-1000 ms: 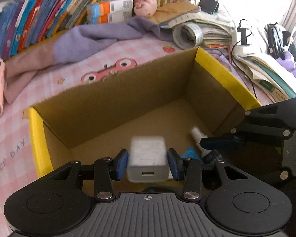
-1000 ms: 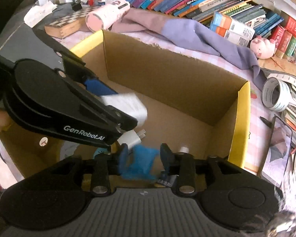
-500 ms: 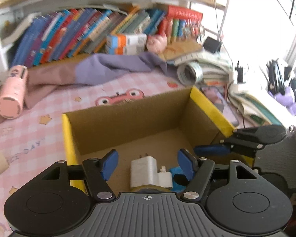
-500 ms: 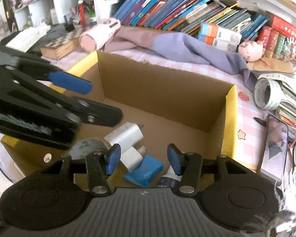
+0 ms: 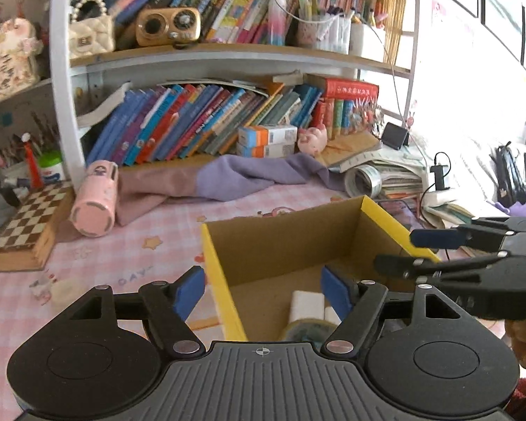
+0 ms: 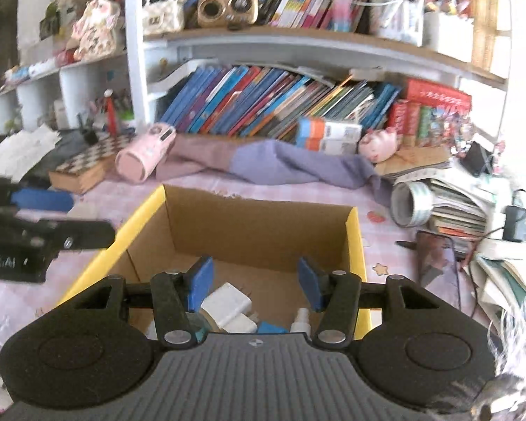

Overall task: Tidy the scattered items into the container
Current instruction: 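Lift both open tools up out of the yellow box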

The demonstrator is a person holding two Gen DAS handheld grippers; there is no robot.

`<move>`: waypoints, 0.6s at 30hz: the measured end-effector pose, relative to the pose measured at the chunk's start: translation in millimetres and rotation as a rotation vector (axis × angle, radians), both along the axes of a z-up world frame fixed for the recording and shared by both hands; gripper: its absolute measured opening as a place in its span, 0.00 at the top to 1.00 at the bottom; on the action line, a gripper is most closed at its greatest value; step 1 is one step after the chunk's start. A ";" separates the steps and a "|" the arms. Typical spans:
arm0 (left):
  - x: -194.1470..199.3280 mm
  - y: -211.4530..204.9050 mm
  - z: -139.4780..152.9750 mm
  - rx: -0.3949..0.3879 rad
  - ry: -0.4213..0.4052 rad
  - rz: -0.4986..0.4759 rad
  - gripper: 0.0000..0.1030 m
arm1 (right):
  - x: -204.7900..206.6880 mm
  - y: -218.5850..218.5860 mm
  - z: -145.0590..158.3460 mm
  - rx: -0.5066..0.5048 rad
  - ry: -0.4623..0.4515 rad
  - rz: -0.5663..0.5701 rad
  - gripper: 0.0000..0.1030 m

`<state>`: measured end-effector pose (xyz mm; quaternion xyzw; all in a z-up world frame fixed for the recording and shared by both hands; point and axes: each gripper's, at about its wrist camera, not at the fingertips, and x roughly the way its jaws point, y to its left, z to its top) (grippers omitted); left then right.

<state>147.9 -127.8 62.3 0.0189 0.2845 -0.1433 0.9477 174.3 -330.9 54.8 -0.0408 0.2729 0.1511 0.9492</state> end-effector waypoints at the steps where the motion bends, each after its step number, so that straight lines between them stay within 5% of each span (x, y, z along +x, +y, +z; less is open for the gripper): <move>1: -5.2 4.3 -1.4 -0.006 -0.003 0.008 0.27 | -4.0 2.1 1.0 0.002 -0.008 -0.015 0.50; 18: -69.2 72.0 -10.1 -0.025 -0.019 -0.041 0.27 | -93.2 57.2 -2.2 -0.031 -0.063 -0.210 0.41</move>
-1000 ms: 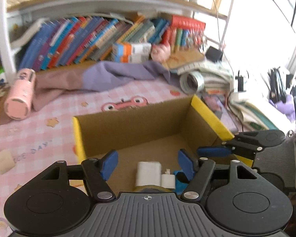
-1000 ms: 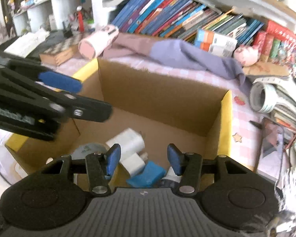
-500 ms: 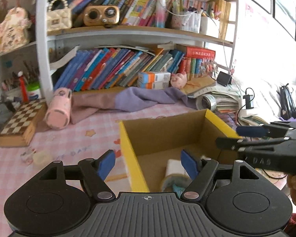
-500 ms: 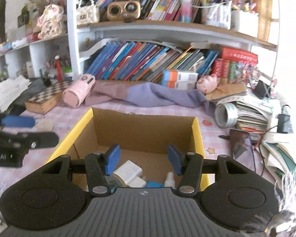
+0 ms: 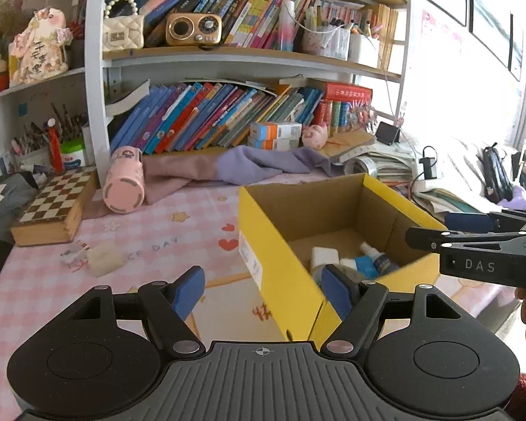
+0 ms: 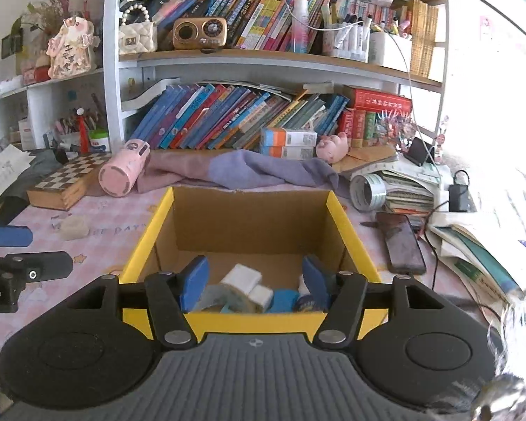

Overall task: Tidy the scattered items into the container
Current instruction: 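Lift both open tools up out of the yellow box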

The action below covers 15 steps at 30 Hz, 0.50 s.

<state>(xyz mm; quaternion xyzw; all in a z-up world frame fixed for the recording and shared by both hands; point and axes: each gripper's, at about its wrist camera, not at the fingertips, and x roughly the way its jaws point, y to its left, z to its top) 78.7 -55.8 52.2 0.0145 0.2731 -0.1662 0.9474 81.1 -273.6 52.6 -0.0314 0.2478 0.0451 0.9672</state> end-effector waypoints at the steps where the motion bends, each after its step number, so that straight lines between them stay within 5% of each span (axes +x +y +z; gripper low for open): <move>1: -4.1 3.9 -1.2 0.000 -0.001 0.000 0.26 | -6.0 4.2 -1.6 -0.005 0.004 -0.004 0.40; 15: -56.5 59.6 -20.7 0.067 0.020 0.024 0.22 | -68.2 57.1 -27.3 -0.002 0.113 -0.040 0.39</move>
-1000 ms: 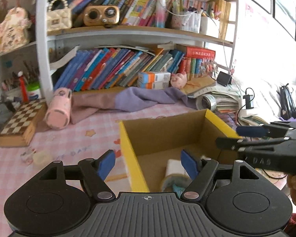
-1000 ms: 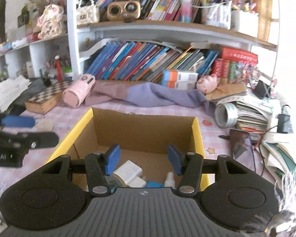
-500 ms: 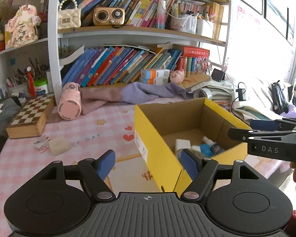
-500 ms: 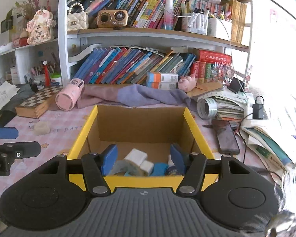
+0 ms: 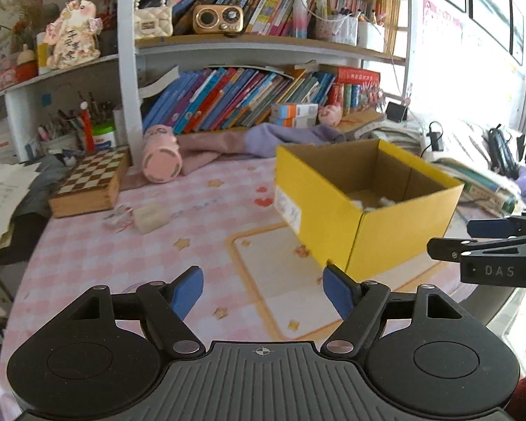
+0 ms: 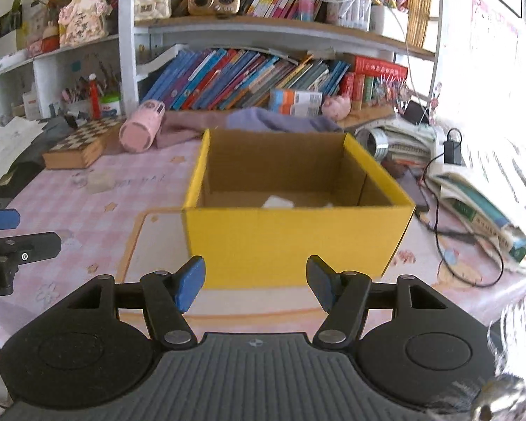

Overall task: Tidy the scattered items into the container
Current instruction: 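Move both open tools toward the white block and small card box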

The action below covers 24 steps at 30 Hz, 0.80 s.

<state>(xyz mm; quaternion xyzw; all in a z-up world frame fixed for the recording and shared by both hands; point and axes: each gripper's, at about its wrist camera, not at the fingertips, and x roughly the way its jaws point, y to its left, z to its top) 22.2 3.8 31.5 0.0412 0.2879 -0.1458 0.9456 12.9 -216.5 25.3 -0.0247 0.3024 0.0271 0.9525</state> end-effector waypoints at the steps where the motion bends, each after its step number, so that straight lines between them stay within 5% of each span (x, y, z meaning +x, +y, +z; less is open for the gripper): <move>1: -3.1 2.8 -0.6 0.002 0.003 0.003 0.21 | -2.4 3.0 -1.3 0.002 0.008 0.001 0.39; 24: -25.4 56.3 -12.6 0.022 0.071 0.124 0.12 | -7.6 64.5 -15.0 0.001 0.123 0.154 0.36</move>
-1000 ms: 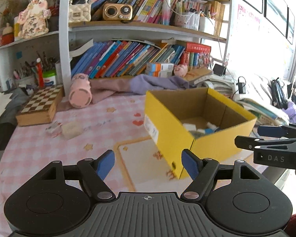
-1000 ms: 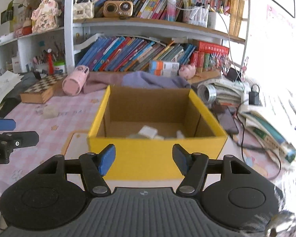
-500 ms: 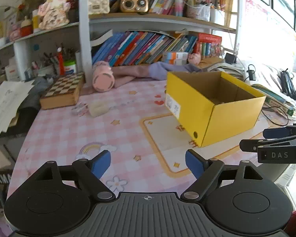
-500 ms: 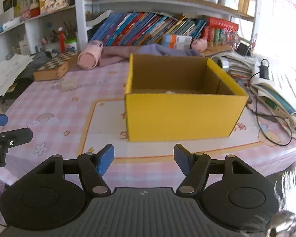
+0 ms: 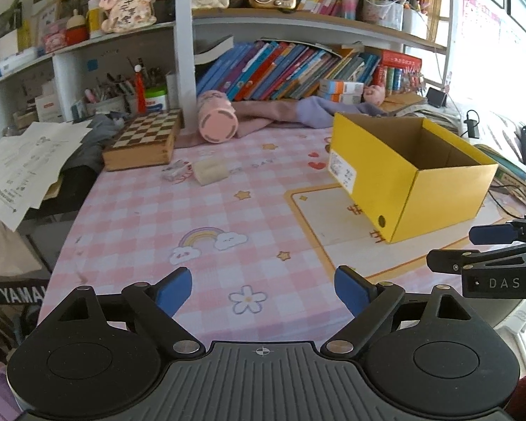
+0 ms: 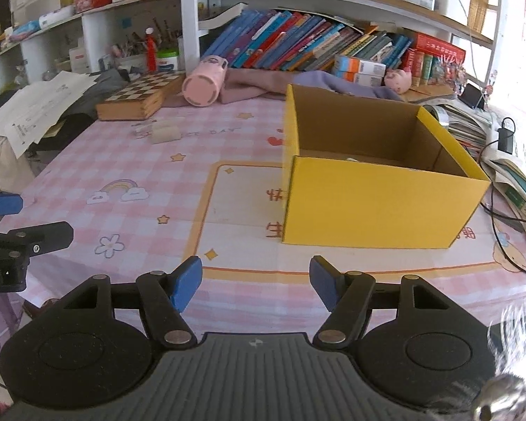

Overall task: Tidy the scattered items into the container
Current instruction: 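Move both open tools toward the white block and small card box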

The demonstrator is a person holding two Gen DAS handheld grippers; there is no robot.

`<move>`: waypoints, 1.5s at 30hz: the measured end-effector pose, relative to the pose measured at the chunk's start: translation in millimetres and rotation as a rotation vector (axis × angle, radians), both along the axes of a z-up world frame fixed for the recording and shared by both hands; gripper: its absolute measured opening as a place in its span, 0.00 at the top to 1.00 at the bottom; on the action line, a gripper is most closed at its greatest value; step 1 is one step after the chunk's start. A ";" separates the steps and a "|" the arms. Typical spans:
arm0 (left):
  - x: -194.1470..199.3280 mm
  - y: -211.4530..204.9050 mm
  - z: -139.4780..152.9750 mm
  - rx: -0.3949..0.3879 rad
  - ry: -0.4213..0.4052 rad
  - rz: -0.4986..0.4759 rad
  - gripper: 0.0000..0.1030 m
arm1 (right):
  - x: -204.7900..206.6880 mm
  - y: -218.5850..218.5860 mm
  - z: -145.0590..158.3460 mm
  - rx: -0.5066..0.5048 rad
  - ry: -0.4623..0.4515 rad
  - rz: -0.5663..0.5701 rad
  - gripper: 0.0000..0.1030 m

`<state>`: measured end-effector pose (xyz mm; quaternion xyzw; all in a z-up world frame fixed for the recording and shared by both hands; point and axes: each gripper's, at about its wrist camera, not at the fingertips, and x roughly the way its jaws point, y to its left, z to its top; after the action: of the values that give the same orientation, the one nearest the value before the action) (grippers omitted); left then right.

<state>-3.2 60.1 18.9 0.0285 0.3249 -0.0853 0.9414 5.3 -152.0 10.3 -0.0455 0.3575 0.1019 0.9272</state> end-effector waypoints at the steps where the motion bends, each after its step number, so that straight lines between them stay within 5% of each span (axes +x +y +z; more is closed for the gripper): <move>1: -0.6 2.0 0.0 0.002 -0.001 0.003 0.12 | -0.1 2.3 0.1 0.000 0.000 0.006 0.36; 24: 10.3 50.4 -7.7 0.000 0.040 0.170 0.12 | 36.3 67.2 -6.0 -0.021 0.031 0.244 0.36; 45: 163.1 86.9 -2.0 0.063 -0.026 0.188 0.13 | 198.2 115.7 -7.7 0.048 0.030 0.245 0.39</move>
<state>159.9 147.0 16.9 0.0286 0.3164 0.0142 0.9481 203.6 -36.3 2.7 -0.0653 0.3608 0.2237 0.9031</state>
